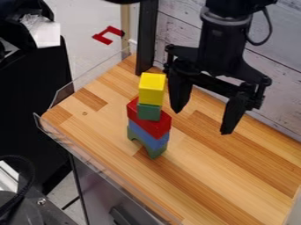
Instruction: Remove the yellow cube from the tower and move it to the right.
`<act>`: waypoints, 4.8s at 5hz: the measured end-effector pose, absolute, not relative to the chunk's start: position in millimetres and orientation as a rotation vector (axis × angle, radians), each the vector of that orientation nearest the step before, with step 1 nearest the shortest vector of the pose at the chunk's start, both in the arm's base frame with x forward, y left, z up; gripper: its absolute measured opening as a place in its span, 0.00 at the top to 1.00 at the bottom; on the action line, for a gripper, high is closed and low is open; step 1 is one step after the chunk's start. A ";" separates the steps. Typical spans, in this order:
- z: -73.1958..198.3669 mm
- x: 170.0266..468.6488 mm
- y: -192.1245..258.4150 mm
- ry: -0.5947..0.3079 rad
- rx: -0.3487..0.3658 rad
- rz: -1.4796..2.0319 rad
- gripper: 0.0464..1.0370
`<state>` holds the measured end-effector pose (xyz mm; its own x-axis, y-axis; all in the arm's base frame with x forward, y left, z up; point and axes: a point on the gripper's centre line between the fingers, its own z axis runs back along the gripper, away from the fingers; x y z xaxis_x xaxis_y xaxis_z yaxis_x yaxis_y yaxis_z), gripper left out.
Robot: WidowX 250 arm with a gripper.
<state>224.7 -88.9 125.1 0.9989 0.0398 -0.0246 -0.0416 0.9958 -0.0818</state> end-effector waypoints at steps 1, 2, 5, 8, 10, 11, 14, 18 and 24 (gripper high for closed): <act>118.9 222.4 -87.3 0.049 -0.073 0.046 0.04; 119.3 222.4 -83.9 0.057 -0.071 0.066 0.04; 146.9 223.1 -54.8 -0.008 -0.032 0.263 0.04; 137.0 219.5 -27.9 0.034 -0.033 0.472 0.04; 128.9 219.8 -16.3 0.027 -0.074 0.503 0.04; 124.8 222.3 -12.2 0.013 -0.098 0.508 0.04; 105.3 234.6 -13.4 0.034 -0.118 0.481 0.04; 95.1 243.8 -4.6 0.035 -0.115 0.506 0.46; 124.0 257.1 -75.5 -0.015 -0.009 0.184 0.46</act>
